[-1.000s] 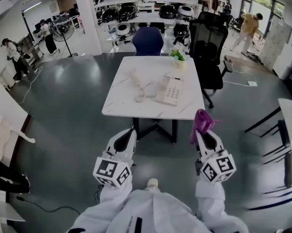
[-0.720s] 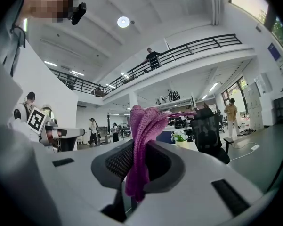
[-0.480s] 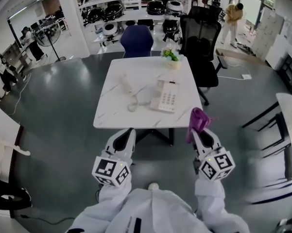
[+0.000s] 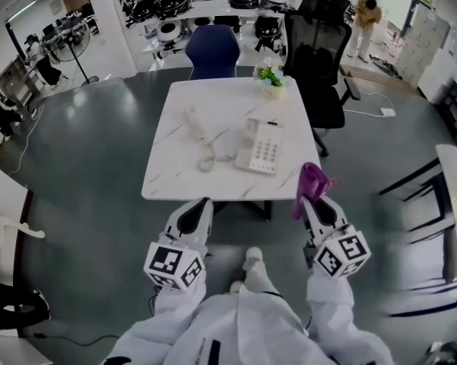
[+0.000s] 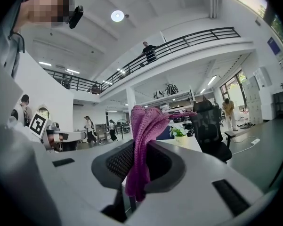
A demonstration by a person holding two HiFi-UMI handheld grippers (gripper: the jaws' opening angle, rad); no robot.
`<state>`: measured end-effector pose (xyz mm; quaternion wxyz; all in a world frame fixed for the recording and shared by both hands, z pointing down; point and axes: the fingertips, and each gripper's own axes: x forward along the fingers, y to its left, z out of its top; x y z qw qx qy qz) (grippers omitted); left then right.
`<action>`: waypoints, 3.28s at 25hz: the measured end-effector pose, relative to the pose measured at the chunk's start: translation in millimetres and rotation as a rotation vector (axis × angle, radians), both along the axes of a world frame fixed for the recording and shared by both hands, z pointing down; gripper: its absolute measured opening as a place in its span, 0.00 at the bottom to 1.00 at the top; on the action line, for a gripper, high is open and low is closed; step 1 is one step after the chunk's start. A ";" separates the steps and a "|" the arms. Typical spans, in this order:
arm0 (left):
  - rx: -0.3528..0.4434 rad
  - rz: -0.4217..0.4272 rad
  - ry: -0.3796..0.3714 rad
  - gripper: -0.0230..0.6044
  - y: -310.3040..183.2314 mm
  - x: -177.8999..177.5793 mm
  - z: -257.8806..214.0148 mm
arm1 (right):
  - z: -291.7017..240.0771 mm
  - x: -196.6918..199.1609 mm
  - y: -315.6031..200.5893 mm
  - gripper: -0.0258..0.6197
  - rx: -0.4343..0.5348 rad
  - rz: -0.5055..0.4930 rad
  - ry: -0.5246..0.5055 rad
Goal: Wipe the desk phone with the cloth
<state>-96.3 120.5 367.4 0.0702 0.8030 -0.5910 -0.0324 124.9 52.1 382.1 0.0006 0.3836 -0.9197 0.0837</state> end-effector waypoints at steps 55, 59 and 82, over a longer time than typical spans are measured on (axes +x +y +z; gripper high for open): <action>-0.296 0.020 0.064 0.03 -317.8 -33.0 108.2 | 111.5 -43.7 -359.6 0.09 -0.139 0.064 0.346; -0.328 0.030 0.081 0.03 -324.5 -32.4 123.8 | 125.9 -58.6 -365.9 0.09 -0.133 0.028 0.410; -0.392 0.050 0.148 0.03 -320.3 -19.5 156.6 | 172.5 -97.4 -340.6 0.10 -0.089 -0.167 0.732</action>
